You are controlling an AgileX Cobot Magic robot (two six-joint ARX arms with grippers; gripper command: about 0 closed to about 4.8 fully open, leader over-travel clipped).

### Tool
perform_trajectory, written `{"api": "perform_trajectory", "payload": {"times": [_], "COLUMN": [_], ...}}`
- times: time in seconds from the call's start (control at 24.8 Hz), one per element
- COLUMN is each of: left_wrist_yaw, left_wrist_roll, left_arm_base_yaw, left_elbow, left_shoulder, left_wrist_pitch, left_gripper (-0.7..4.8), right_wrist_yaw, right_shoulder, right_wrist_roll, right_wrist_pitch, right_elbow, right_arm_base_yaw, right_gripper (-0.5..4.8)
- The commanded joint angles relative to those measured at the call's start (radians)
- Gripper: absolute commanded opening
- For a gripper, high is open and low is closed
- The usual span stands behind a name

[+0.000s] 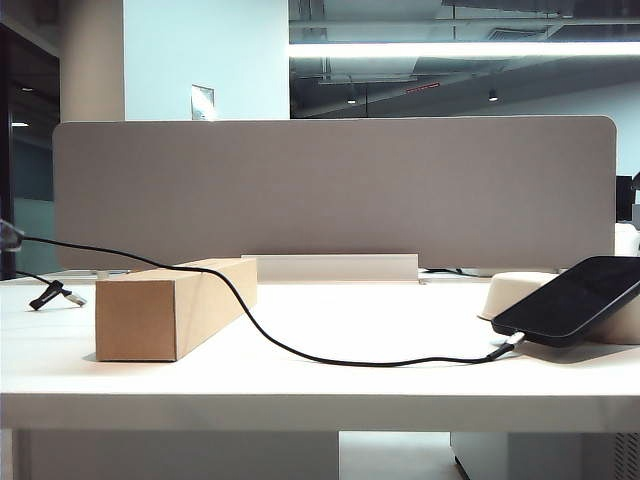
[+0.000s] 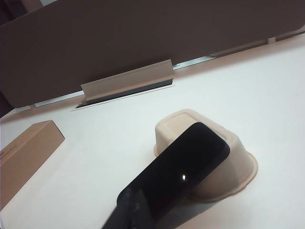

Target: Pick up the charging cable and the phone, plug the charging cable into the charging port on the phone, and finally place them back on the table.

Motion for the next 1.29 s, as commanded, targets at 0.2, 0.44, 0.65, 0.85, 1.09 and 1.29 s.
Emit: {"api": "perform_trajectory", "payload": {"times": [0.2,0.44,0.65,0.85,1.09,1.29], "left_wrist_yaw": [-0.026,-0.024,0.003,-0.002,-0.002,-0.002], "left_wrist_roll": [0.003,-0.003,-0.016,-0.015,-0.015,-0.015], "left_arm_base_yaw": [0.000,0.000,0.000,0.000,0.000,0.000], "left_elbow": [0.003,0.003,0.003,0.003,0.003,0.003], "left_shoulder": [-0.001,-0.001,-0.001,-0.001,-0.001,-0.001], "left_wrist_pitch": [0.118,0.085,0.056,0.048,0.035,0.035], "left_gripper": [-0.06,-0.06,-0.06,-0.06,-0.06,-0.06], "right_wrist_yaw": [0.004,0.004,0.004,0.004,-0.004,-0.003], "right_shoulder": [-0.002,-0.002,-0.002,-0.002,-0.002,-0.002], "right_wrist_roll": [0.003,0.003,0.003,0.002,0.002,0.002], "right_wrist_pitch": [0.014,0.014,0.014,0.013,0.010,0.000], "right_elbow": [0.002,0.002,0.002,0.002,0.002,0.002], "right_arm_base_yaw": [0.000,0.000,0.000,0.000,0.000,0.000], "right_gripper": [-0.03,-0.03,-0.03,-0.03,-0.03,-0.03]}}
